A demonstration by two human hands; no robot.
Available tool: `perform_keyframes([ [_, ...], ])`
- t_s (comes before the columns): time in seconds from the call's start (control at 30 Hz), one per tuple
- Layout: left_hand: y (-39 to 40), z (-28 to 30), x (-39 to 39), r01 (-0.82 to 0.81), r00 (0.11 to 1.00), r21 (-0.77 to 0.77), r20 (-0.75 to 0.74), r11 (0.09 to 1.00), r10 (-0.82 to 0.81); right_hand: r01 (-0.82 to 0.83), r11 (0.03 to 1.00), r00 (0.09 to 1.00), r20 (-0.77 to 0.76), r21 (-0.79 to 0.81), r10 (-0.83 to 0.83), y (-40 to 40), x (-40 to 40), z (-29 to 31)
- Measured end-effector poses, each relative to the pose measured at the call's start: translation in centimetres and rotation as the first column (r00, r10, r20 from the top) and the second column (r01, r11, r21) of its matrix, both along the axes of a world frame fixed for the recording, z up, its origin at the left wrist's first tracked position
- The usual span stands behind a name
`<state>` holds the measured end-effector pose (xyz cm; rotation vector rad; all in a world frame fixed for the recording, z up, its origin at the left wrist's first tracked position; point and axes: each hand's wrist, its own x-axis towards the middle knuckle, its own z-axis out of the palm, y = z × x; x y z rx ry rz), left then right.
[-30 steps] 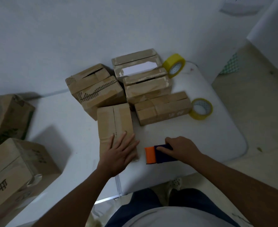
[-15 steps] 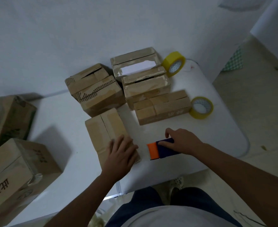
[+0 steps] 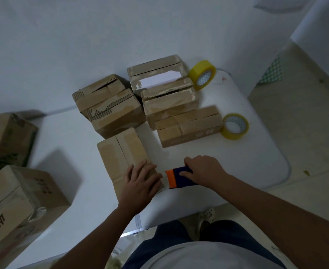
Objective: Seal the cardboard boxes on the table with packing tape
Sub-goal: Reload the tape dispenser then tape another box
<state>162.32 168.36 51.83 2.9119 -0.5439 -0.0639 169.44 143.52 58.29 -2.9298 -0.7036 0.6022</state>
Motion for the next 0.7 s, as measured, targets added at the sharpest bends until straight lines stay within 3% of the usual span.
perform_keyframes([
  [0.17, -0.2, 0.2, -0.1, -0.007, 1.0, 0.009, 0.007, 1.0, 0.007, 0.184, 0.975, 0.982, 0.075, -0.128, -0.176, -3.5, 1.5, -1.0],
  [0.3, 0.0, 0.1, -0.2, -0.003, 1.0, 0.019, -0.005, 1.0, 0.003, 0.27, 0.96, 0.954, 0.158, -0.076, -0.256, -5.1, 1.7, -3.4],
  [0.4, -0.3, 0.0, -0.1, -0.009, 1.0, 0.027, 0.0, 1.0, 0.009, 0.334, 0.939, 0.943, -0.045, 0.08, -0.331, -3.7, 0.6, -5.4],
  [0.53, -0.2, 0.1, 0.1, -0.009, 1.0, 0.027, 0.013, 1.0, 0.009, 0.289, 0.865, 0.929, 0.098, 0.41, -0.357, -1.5, -1.5, -6.7],
  [0.57, -0.2, 0.1, 0.2, -0.007, 1.0, 0.028, 0.01, 1.0, 0.007, 0.357, 0.774, 0.921, -0.058, 0.523, -0.385, -0.1, -2.2, -6.2],
  [0.6, -0.2, 0.1, 0.2, -0.005, 1.0, 0.027, 0.003, 1.0, 0.005, 0.511, 0.629, 0.859, -0.314, 0.586, -0.405, 1.4, -2.8, -5.5],
  [0.63, -0.2, 0.2, 0.1, -0.003, 1.0, 0.026, -0.002, 1.0, 0.003, 0.69, 0.484, 0.717, -0.597, 0.538, -0.359, 2.7, -3.5, -4.9],
  [0.67, -0.3, 0.2, 0.1, 0.0, 1.0, 0.027, -0.004, 1.0, 0.0, 0.824, 0.365, 0.544, -0.787, 0.434, -0.292, 3.8, -3.8, -4.6],
  [0.7, -0.4, 0.2, 0.1, 0.002, 1.0, 0.027, -0.007, 1.0, -0.001, 0.897, 0.283, 0.409, -0.88, 0.339, -0.242, 4.6, -3.9, -4.3],
])
